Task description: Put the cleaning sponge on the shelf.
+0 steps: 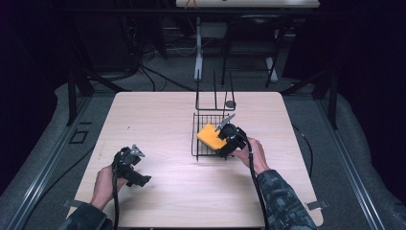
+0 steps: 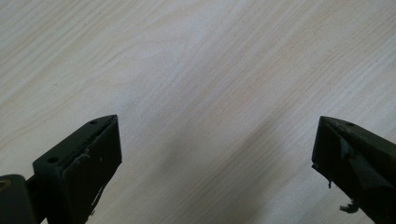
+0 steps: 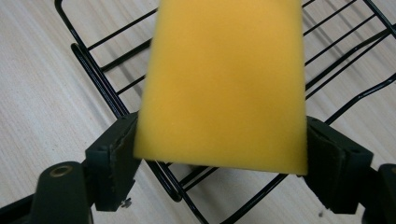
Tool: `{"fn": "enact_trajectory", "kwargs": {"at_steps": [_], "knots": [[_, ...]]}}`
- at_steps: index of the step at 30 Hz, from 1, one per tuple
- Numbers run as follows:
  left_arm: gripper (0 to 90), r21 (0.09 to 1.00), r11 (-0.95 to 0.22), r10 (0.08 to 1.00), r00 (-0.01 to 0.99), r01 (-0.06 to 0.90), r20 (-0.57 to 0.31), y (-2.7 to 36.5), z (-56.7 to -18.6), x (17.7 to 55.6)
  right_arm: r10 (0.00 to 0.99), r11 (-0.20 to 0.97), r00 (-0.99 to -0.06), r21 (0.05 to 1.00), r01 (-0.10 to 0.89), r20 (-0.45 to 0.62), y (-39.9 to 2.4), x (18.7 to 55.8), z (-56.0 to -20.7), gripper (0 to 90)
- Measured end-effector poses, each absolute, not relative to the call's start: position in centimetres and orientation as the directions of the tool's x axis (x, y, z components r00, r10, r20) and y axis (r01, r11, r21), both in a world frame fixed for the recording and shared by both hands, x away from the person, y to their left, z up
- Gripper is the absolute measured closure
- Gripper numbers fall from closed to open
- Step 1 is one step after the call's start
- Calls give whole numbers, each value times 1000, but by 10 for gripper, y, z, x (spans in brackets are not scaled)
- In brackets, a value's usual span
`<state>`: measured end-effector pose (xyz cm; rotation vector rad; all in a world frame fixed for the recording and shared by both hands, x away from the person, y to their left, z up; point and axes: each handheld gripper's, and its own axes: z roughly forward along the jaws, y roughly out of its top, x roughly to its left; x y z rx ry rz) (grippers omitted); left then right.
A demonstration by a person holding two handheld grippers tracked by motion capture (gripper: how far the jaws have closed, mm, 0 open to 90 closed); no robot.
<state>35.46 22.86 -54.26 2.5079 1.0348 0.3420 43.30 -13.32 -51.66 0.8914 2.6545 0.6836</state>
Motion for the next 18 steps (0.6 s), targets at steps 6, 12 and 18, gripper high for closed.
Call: {"fn": "enact_trajectory", "kwargs": {"at_steps": [6,12,18], "knots": [[18,454,-645,715,696,615,71,229,-543,355,611,714,-785,499,491,-101,-133,433,-516,147],[18,451,-643,716,695,619,67,229,-542,355,625,694,-775,521,497,-93,-136,432,-511,127],[18,456,-643,716,695,616,70,229,-542,354,632,682,-770,535,498,-89,-137,428,-506,50]]}}
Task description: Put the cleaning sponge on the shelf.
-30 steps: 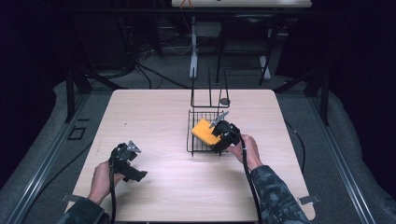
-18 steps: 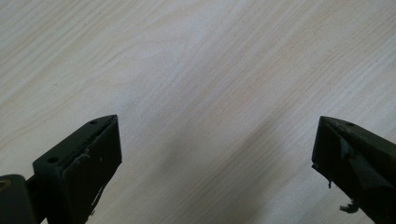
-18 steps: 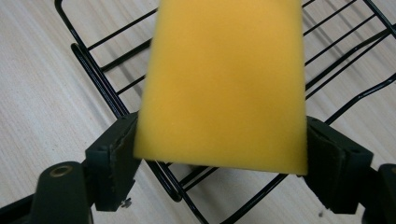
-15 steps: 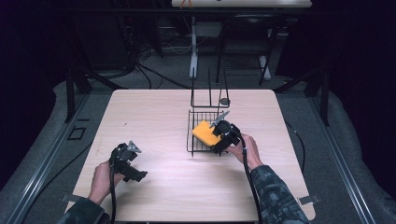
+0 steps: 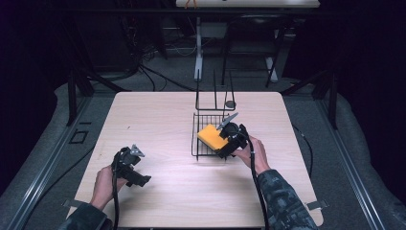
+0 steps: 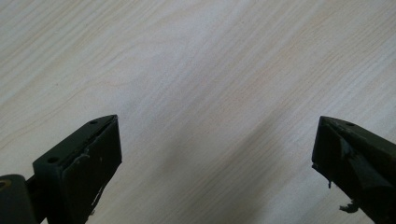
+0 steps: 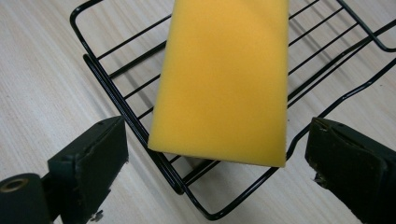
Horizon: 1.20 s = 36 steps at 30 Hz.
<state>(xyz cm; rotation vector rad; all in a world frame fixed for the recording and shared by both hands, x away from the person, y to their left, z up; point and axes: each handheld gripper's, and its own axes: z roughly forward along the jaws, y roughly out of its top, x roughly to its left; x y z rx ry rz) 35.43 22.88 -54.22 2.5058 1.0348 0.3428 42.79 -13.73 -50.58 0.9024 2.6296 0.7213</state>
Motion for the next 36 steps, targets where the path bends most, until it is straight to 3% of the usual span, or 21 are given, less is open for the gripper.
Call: {"fn": "enact_trajectory", "kwargs": {"at_steps": [6,26,36], "knots": [[19,454,-645,715,696,615,73,229,-542,354,634,670,-769,557,491,-84,-139,423,-497,8],[19,451,-649,711,700,612,73,228,-542,354,630,679,-769,558,477,-109,-160,391,-472,0],[18,450,-650,709,701,612,72,227,-542,354,669,656,-736,551,516,-105,-188,368,-469,0]]}}
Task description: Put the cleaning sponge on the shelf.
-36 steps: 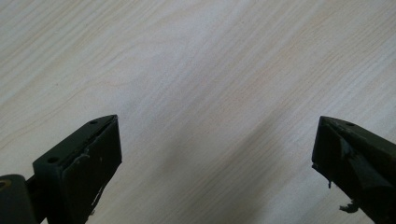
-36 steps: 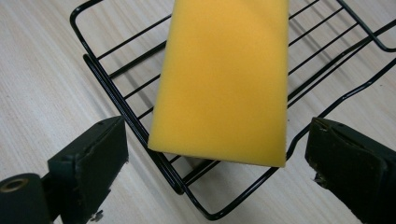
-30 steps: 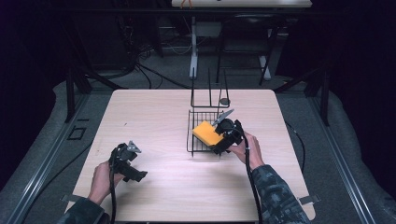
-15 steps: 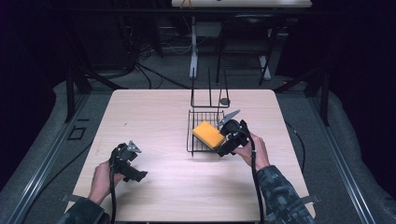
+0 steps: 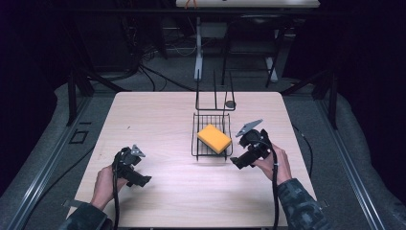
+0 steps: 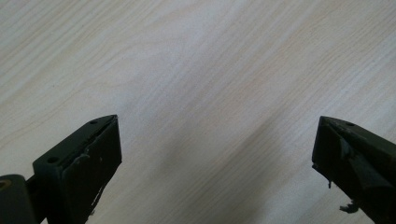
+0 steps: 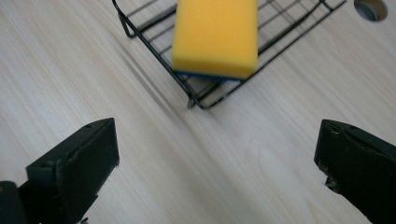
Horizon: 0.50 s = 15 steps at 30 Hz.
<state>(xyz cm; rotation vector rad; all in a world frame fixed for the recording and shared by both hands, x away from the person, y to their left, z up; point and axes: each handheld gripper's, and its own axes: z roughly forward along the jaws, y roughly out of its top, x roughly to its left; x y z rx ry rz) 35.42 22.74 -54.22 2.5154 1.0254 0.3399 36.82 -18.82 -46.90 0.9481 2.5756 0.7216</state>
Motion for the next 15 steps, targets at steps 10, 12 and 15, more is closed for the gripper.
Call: {"fn": "enact_trajectory", "kwargs": {"at_steps": [10,12,15], "knots": [[18,449,-652,707,703,611,70,226,-542,354,720,634,-682,520,573,-126,-226,339,-485,0],[18,447,-654,706,705,610,69,226,-542,354,727,628,-674,520,578,-130,-231,332,-489,0],[17,447,-654,705,706,610,68,225,-542,354,738,618,-662,524,585,-131,-238,326,-492,0]]}}
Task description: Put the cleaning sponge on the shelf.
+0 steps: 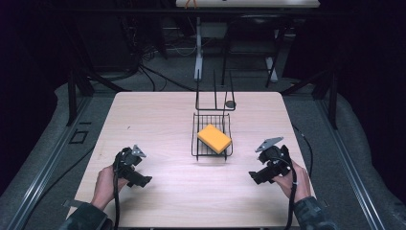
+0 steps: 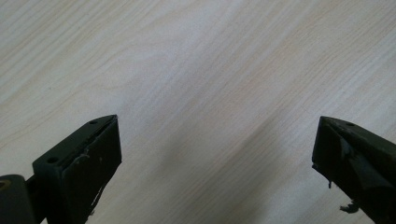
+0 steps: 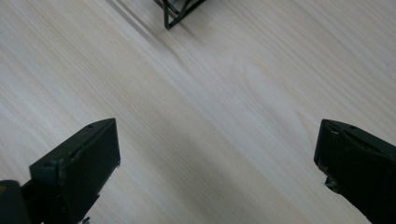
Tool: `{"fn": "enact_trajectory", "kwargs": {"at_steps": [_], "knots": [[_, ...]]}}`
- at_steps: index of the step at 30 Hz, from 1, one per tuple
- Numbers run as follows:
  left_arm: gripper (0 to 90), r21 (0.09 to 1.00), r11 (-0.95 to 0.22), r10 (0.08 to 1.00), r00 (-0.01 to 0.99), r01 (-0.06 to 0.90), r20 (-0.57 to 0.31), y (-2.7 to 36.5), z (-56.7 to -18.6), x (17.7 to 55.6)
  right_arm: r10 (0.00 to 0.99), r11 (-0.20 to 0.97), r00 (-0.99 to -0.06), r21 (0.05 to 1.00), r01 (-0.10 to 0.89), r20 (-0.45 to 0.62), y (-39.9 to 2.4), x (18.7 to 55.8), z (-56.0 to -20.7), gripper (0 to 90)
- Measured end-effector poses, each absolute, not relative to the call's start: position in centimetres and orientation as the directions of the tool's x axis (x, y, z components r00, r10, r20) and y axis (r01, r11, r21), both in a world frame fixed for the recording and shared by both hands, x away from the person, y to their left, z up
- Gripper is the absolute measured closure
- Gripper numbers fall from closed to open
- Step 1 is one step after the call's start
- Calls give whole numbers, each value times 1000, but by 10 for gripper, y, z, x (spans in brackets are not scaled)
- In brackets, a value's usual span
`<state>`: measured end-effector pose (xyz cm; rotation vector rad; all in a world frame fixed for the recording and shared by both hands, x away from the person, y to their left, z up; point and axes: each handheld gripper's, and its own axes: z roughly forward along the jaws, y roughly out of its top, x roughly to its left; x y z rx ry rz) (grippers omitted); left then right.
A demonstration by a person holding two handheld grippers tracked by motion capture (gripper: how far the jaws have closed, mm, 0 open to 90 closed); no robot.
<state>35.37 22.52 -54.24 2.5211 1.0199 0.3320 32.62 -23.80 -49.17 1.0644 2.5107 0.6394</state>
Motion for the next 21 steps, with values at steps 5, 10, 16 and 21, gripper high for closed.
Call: {"fn": "enact_trajectory", "kwargs": {"at_steps": [5,10,16,21], "knots": [[17,445,-658,703,708,608,72,224,-543,354,782,567,-612,542,621,-117,-258,309,-502,4],[17,442,-660,701,710,607,71,224,-543,354,801,552,-589,515,656,-107,-273,303,-513,0],[17,436,-664,697,714,607,69,223,-544,356,821,533,-565,467,706,-85,-285,299,-534,0],[1,447,-663,684,729,601,35,223,-545,358,832,529,-544,446,722,-106,-290,301,-540,0]]}}
